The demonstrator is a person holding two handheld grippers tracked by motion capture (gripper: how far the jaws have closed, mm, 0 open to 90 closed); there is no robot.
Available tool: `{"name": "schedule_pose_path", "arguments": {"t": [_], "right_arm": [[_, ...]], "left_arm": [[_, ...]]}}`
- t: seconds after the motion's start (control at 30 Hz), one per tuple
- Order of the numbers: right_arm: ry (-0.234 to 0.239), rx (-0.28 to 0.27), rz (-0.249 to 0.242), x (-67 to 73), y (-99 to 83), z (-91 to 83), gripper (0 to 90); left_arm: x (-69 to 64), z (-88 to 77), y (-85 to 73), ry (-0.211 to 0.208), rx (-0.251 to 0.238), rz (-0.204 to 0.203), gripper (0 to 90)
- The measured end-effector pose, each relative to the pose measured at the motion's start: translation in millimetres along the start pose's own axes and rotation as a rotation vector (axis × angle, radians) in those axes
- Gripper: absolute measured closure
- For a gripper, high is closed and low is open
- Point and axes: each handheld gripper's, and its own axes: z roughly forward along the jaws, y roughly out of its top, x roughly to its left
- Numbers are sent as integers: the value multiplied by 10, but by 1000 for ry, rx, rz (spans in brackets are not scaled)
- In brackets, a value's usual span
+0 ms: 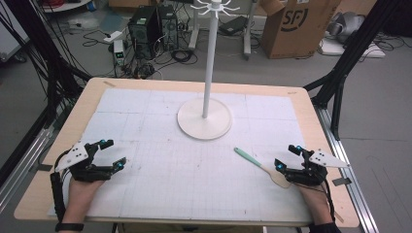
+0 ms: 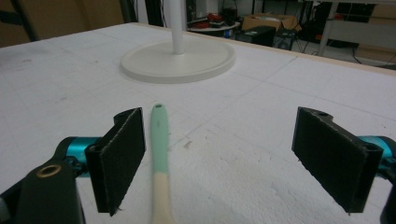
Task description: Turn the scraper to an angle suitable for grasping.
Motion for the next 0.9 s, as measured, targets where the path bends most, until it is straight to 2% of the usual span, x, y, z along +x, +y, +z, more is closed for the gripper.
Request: {"name": "schedule_pose_path", "arguments": {"t": [0.53, 0.7, 0.9], "right_arm": [[-11, 0, 8, 16, 34, -42, 165], [-16, 32, 22, 19, 58, 23, 165], [12, 71, -4, 69, 84, 108, 171]], "left_arm": [[2, 1, 0, -1, 0, 0, 160], [0, 1, 0, -2, 0, -1, 160], [-3, 0, -1, -5, -2, 0, 160]]}}
